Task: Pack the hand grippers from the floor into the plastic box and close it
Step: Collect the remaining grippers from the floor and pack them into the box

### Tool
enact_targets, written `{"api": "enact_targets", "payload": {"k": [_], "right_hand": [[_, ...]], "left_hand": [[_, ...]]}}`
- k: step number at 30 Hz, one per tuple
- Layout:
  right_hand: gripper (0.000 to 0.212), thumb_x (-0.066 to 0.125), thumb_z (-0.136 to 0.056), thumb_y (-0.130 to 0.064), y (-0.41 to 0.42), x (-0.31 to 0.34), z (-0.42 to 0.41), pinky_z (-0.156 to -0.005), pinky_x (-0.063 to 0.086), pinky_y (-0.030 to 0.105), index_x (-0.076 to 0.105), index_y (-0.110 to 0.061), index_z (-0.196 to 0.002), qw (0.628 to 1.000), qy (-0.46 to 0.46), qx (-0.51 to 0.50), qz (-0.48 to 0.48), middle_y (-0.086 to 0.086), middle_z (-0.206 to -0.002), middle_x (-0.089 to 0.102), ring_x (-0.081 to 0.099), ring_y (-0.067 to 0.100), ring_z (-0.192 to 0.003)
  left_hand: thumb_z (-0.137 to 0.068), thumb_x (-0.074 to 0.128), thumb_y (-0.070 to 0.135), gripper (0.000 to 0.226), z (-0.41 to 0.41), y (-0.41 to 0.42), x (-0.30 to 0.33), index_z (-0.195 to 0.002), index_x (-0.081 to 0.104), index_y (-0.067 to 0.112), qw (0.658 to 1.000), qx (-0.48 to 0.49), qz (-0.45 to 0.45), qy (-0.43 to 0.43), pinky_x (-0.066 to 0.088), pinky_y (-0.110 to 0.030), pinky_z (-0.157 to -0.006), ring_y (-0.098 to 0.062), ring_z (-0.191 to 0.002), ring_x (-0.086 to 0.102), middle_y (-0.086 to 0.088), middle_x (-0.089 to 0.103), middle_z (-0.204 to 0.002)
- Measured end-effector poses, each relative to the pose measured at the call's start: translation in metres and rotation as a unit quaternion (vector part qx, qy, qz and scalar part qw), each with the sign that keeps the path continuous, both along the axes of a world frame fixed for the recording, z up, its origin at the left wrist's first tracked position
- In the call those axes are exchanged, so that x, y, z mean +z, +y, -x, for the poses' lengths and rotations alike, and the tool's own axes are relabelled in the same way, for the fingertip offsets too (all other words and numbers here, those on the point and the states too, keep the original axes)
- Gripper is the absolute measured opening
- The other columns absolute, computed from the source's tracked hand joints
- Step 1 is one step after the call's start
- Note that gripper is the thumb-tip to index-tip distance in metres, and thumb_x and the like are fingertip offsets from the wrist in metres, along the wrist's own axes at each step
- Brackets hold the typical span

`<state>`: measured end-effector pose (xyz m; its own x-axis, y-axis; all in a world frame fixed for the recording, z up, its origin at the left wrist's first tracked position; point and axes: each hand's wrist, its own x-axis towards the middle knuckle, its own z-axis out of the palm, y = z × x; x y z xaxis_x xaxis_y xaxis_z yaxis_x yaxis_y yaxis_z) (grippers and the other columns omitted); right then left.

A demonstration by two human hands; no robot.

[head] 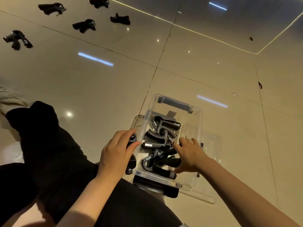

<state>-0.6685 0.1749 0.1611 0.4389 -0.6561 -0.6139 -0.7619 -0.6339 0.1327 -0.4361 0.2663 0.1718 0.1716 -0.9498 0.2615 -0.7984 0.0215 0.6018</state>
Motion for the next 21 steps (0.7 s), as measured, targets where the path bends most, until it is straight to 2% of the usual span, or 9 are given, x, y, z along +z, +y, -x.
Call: {"api": "enact_targets", "payload": {"k": [3, 6, 9, 11, 14, 16, 18, 20, 21], "right_hand": [[0.09, 0.056, -0.072, -0.071, -0.007, 0.003, -0.001, -0.113, 0.013, 0.056, 0.032, -0.019, -0.141, 0.997, 0.05, 0.056, -0.005, 0.013, -0.142, 0.033, 0.03, 0.031, -0.132], [0.089, 0.056, -0.069, -0.073, -0.018, 0.008, -0.006, -0.11, 0.022, 0.047, 0.034, -0.021, -0.138, 0.999, -0.015, 0.05, -0.001, 0.009, -0.136, 0.038, 0.034, 0.026, -0.125], [0.093, 0.057, -0.065, -0.073, -0.024, 0.011, -0.012, -0.102, 0.031, 0.037, 0.031, -0.023, -0.139, 0.994, -0.104, 0.012, 0.02, 0.006, -0.128, 0.041, 0.038, 0.023, -0.115], [0.097, 0.051, -0.061, -0.076, -0.023, 0.01, -0.015, -0.096, 0.035, 0.034, 0.033, -0.023, -0.139, 0.988, -0.149, -0.035, 0.018, 0.005, -0.126, 0.043, 0.04, 0.021, -0.112], [0.091, 0.046, -0.06, -0.078, -0.021, 0.002, -0.02, -0.086, 0.044, 0.032, 0.041, -0.022, -0.132, 0.967, -0.194, -0.148, -0.071, 0.005, -0.12, 0.052, 0.048, 0.02, -0.103], [0.087, 0.049, -0.065, -0.075, -0.023, -0.005, -0.023, -0.087, 0.047, 0.034, 0.04, -0.021, -0.132, 0.951, -0.168, -0.198, -0.166, 0.007, -0.121, 0.055, 0.053, 0.021, -0.103], [0.084, 0.053, -0.074, -0.073, -0.025, -0.012, -0.023, -0.095, 0.043, 0.037, 0.037, -0.02, -0.136, 0.946, -0.101, -0.201, -0.233, 0.01, -0.131, 0.051, 0.051, 0.025, -0.113], [0.073, 0.049, -0.082, -0.067, -0.028, -0.017, -0.022, -0.096, 0.04, 0.037, 0.039, -0.018, -0.136, 0.948, -0.072, -0.196, -0.241, 0.01, -0.132, 0.051, 0.049, 0.026, -0.117], [0.065, 0.047, -0.086, -0.063, -0.03, -0.02, -0.023, -0.093, 0.042, 0.035, 0.043, -0.017, -0.133, 0.955, -0.073, -0.19, -0.217, 0.009, -0.124, 0.055, 0.052, 0.024, -0.111]], "left_hand": [[-0.088, 0.042, 0.048, 0.049, -0.001, 0.001, -0.001, -0.113, 0.061, 0.011, 1.0, 0.008, 0.0, 0.014, 0.043, -0.018, -0.067, -0.015, -0.083, 0.062, -0.004, 0.062, -0.102], [-0.092, 0.032, 0.056, 0.054, -0.005, 0.002, -0.001, -0.114, 0.058, 0.014, 0.999, 0.025, 0.015, 0.043, 0.044, -0.02, -0.071, -0.008, -0.09, 0.055, -0.006, 0.062, -0.104], [-0.092, 0.035, 0.053, 0.05, -0.007, 0.004, 0.001, -0.113, 0.056, 0.014, 0.996, 0.045, 0.048, 0.06, 0.044, -0.022, -0.077, -0.006, -0.094, 0.051, -0.008, 0.062, -0.103], [-0.091, 0.039, 0.051, 0.05, -0.009, 0.004, 0.002, -0.113, 0.057, 0.01, 0.995, 0.057, 0.056, 0.066, 0.044, -0.022, -0.079, -0.009, -0.096, 0.051, -0.01, 0.062, -0.103], [-0.091, 0.035, 0.056, 0.057, -0.012, 0.002, 0.001, -0.114, 0.059, 0.009, 0.994, 0.069, 0.044, 0.077, 0.037, -0.012, -0.08, -0.004, -0.097, 0.05, -0.01, 0.061, -0.105], [-0.091, 0.035, 0.057, 0.058, -0.014, 0.0, -0.001, -0.114, 0.059, 0.009, 0.993, 0.071, 0.04, 0.083, 0.036, -0.01, -0.079, -0.001, -0.095, 0.049, -0.009, 0.061, -0.105], [-0.091, 0.036, 0.055, 0.056, -0.015, -0.001, -0.004, -0.113, 0.059, 0.009, 0.993, 0.068, 0.047, 0.08, 0.04, -0.015, -0.077, -0.004, -0.093, 0.052, -0.01, 0.061, -0.103], [-0.092, 0.038, 0.052, 0.051, -0.014, -0.002, -0.006, -0.112, 0.059, 0.01, 0.993, 0.062, 0.059, 0.076, 0.046, -0.021, -0.073, -0.008, -0.093, 0.052, -0.01, 0.061, -0.102], [-0.092, 0.039, 0.051, 0.048, -0.014, -0.002, -0.007, -0.112, 0.058, 0.011, 0.993, 0.058, 0.064, 0.075, 0.048, -0.023, -0.071, -0.009, -0.093, 0.052, -0.01, 0.061, -0.102]]}}
